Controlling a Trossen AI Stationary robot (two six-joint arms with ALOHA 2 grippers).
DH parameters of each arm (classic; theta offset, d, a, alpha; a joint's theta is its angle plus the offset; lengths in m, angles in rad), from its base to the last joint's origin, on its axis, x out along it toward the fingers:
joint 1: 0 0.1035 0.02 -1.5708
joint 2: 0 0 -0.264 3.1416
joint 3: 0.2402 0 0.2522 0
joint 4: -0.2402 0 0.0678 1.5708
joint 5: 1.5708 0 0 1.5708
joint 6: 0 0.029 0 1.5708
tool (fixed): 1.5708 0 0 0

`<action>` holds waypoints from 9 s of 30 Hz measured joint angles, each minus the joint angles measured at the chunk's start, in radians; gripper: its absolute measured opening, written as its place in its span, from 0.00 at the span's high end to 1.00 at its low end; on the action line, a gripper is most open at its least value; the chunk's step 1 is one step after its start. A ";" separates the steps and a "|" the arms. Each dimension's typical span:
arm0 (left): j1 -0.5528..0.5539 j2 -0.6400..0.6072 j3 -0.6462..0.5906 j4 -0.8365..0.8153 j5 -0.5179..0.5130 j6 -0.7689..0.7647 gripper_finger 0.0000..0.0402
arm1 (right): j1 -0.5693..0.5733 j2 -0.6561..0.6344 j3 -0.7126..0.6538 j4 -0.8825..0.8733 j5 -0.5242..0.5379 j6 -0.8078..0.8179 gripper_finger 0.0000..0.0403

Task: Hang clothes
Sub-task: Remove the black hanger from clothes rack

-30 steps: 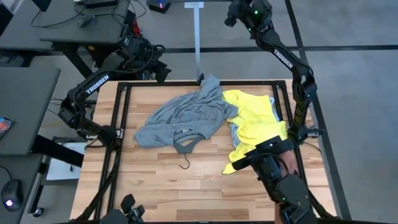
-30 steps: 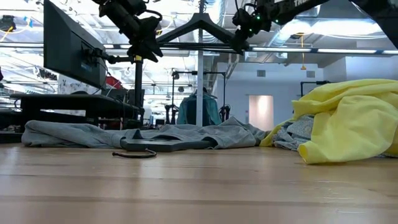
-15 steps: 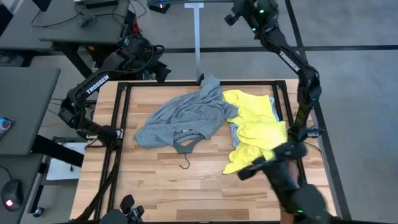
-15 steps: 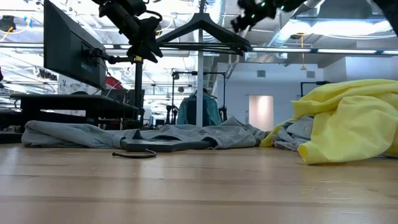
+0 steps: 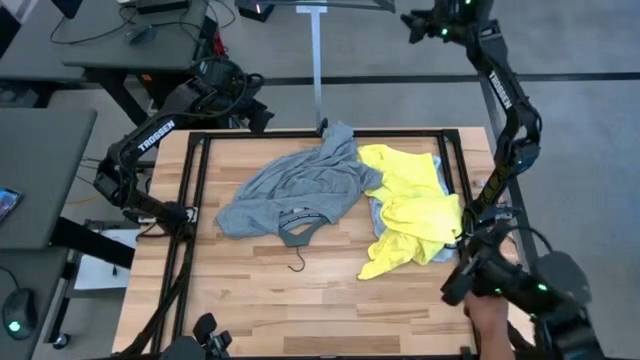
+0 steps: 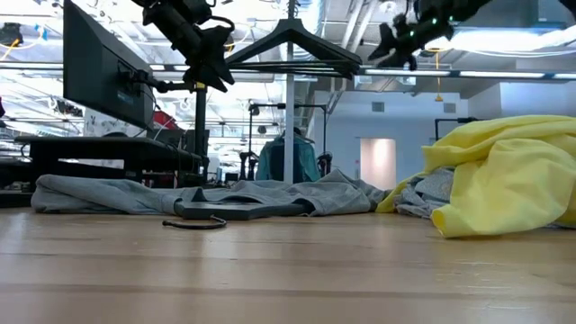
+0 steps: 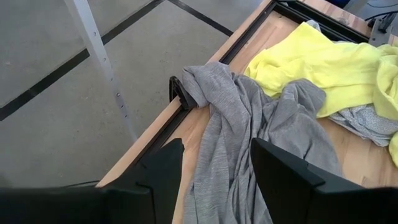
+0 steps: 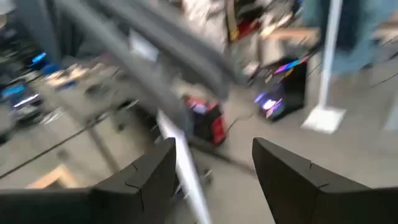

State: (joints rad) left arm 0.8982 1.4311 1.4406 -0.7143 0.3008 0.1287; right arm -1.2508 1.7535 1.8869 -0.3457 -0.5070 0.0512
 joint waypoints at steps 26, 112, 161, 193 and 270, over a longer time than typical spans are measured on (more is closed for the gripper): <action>0.001 0.000 0.000 0.034 -0.001 -0.041 0.57 | 0.152 0.202 -0.365 1.266 0.194 0.424 0.49; 0.001 -0.001 0.000 0.024 -0.020 -0.032 0.57 | 0.267 0.293 -0.093 1.260 0.070 0.600 0.96; -0.125 -0.332 -0.004 -0.158 -0.180 0.070 0.57 | 0.740 0.070 -0.795 0.540 0.133 0.910 0.78; -0.108 -0.242 -0.005 0.001 -0.190 0.078 0.57 | 0.292 0.200 -0.307 1.190 0.267 0.814 0.73; 0.003 -0.180 0.017 0.070 -0.196 -0.077 0.57 | 0.273 0.704 0.451 1.076 0.482 1.153 0.70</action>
State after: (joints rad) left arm 0.9012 1.2510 1.4574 -0.6441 0.1046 0.0521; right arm -0.9775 2.4573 2.3383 0.7307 -0.0250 1.2042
